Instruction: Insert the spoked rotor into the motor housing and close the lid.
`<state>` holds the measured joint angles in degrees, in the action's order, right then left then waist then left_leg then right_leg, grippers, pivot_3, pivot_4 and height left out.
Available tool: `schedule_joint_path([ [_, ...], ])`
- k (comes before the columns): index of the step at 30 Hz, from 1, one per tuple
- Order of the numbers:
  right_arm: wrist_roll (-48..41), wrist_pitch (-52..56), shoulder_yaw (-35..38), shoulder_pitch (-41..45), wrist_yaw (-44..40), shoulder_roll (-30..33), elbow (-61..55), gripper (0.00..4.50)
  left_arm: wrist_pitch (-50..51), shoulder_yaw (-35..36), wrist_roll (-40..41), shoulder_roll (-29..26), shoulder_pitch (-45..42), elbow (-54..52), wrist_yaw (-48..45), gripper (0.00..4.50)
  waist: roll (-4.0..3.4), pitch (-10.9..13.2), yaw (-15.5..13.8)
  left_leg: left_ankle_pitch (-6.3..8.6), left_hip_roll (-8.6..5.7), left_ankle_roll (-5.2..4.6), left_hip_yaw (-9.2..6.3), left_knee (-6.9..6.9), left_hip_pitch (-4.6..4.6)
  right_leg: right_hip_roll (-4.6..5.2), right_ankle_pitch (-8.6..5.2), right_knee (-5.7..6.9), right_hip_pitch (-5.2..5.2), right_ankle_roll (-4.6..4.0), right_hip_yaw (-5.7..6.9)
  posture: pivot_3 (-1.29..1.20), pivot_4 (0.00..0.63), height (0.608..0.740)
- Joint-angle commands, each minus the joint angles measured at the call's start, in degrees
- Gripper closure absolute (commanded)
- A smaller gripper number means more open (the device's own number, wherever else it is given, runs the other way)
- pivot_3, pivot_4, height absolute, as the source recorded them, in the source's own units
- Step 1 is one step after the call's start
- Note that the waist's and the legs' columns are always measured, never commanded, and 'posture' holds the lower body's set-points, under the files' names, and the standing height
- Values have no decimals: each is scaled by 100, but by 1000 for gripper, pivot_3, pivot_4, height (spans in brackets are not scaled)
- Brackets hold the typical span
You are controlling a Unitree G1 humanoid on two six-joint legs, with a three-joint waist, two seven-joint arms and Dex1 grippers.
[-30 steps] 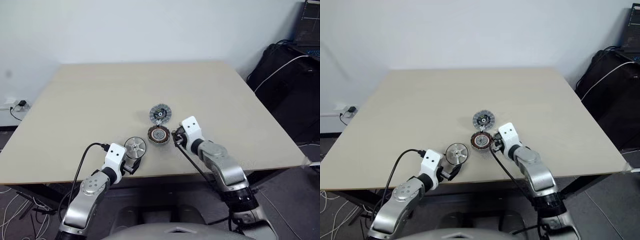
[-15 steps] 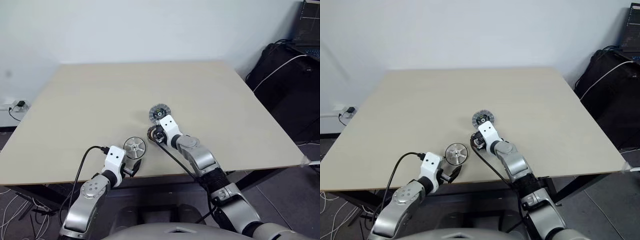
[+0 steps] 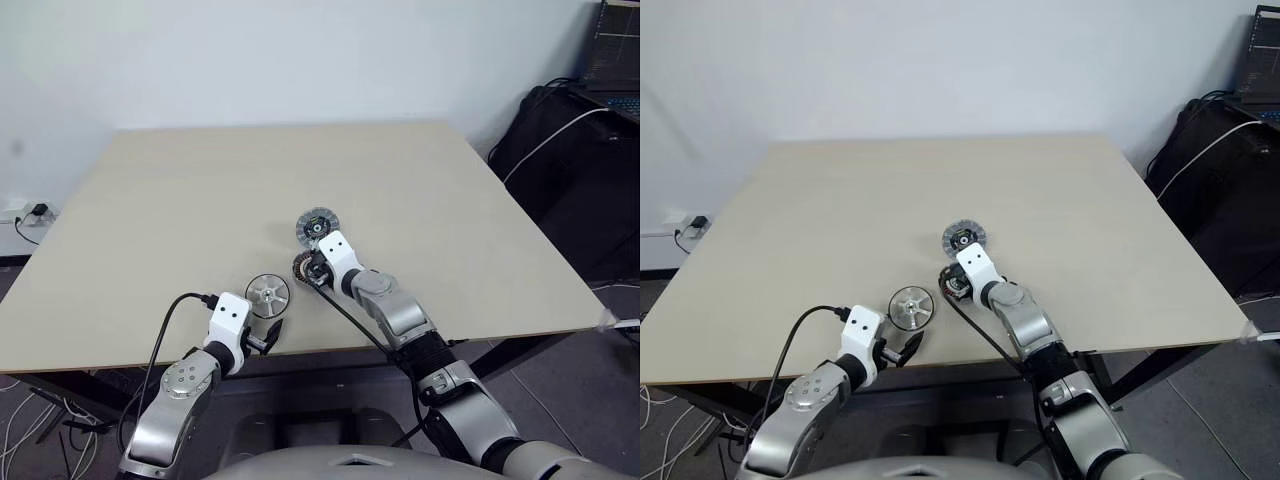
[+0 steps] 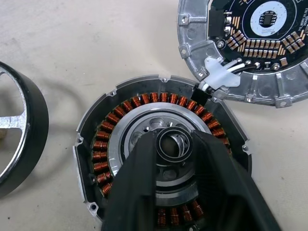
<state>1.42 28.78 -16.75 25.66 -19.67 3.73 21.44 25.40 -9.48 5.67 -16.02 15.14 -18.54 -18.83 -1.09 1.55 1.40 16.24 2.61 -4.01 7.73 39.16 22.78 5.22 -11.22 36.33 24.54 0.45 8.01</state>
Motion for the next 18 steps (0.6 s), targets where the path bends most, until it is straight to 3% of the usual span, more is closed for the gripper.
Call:
schedule_joint_path([
  [1, -36, -1, -13, 24, -151, -76, -137, 2176, -115, 73, 29, -6, -73, -310, -18, 0, 0, 0, 7, 1, 0, -1, 0, 0, -1, 0, 0, 1, 0, -1, 0, 0, 0, 740],
  [7, -76, -24, 24, -7, -270, -119, -282, 235, -119, 71, 30, -2, -89, -291, -22, 0, 1, 0, 38, 7, 2, -12, 2, 0, -6, 1, -11, 27, 2, -18, -2, 0, 0, 740],
  [10, -152, 6, 127, -17, -284, -127, -466, 649, -126, 72, 28, 2, -89, -283, -18, 0, 1, 1, 37, 4, 2, -7, 3, 0, -6, 2, -14, 44, 5, -23, -3, 0, 0, 740],
  [18, -101, 55, 140, -4, -226, -84, -692, 3311, -145, 59, 26, 15, -97, -258, -18, 0, 1, 2, 26, -1, 5, 0, -6, 1, -10, 4, -16, 49, 10, -26, -1, 0, 0, 740],
])
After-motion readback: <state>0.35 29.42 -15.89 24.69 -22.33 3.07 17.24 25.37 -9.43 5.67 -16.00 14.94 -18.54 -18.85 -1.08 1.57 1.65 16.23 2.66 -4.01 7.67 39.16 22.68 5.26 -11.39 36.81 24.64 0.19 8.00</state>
